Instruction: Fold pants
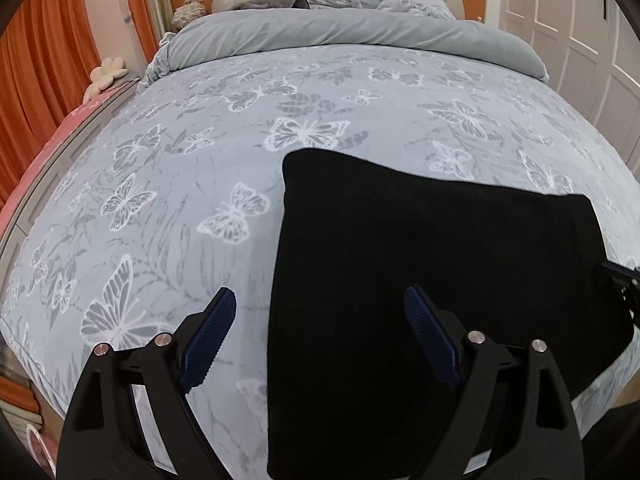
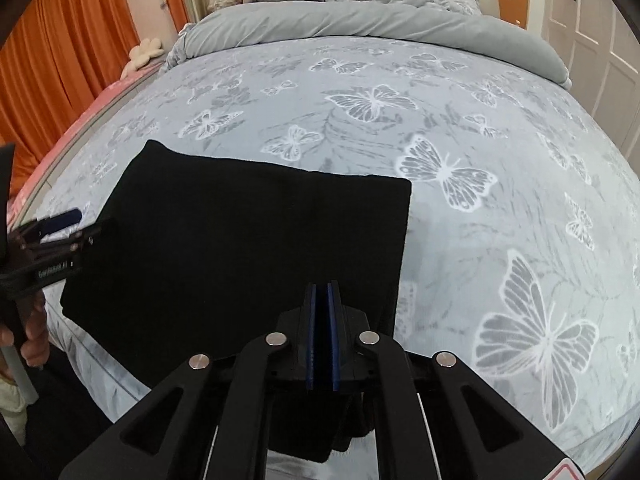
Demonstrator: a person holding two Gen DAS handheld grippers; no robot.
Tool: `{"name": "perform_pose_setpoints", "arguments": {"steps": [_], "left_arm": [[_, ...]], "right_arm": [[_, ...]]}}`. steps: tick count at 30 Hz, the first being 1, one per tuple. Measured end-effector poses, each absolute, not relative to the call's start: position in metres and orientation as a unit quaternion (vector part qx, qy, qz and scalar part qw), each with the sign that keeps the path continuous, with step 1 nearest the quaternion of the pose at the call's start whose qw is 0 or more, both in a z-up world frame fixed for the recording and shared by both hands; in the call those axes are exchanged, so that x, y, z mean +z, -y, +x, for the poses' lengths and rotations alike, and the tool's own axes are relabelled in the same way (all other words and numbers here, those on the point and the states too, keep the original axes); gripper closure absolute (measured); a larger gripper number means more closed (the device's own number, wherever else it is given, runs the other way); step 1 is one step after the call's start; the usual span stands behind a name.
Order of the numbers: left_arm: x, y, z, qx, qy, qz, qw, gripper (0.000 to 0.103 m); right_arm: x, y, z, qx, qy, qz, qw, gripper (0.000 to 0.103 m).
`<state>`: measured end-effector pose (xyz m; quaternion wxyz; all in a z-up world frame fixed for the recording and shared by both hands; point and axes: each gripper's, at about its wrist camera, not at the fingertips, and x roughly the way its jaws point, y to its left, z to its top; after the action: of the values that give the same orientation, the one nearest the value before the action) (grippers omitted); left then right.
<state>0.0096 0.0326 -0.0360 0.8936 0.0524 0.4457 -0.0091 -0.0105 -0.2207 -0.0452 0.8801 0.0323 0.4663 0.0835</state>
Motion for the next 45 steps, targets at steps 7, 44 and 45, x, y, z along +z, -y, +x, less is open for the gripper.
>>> {"name": "perform_pose_setpoints", "arguments": {"steps": [7, 44, 45], "left_arm": [[-0.042, -0.036, -0.002, -0.019, -0.456, 0.052, 0.888, 0.013], [-0.059, -0.067, -0.011, -0.086, -0.520, -0.050, 0.848, 0.008], [-0.059, -0.065, -0.011, -0.088, -0.520, -0.049, 0.848, 0.008]], "right_arm": [[-0.040, 0.228, -0.015, 0.080, -0.455, 0.062, 0.885, 0.047], [-0.075, 0.244, -0.013, 0.086, -0.522, 0.139, 0.837, 0.027], [-0.076, 0.245, -0.013, 0.088, -0.523, 0.144, 0.835, 0.027]]}}
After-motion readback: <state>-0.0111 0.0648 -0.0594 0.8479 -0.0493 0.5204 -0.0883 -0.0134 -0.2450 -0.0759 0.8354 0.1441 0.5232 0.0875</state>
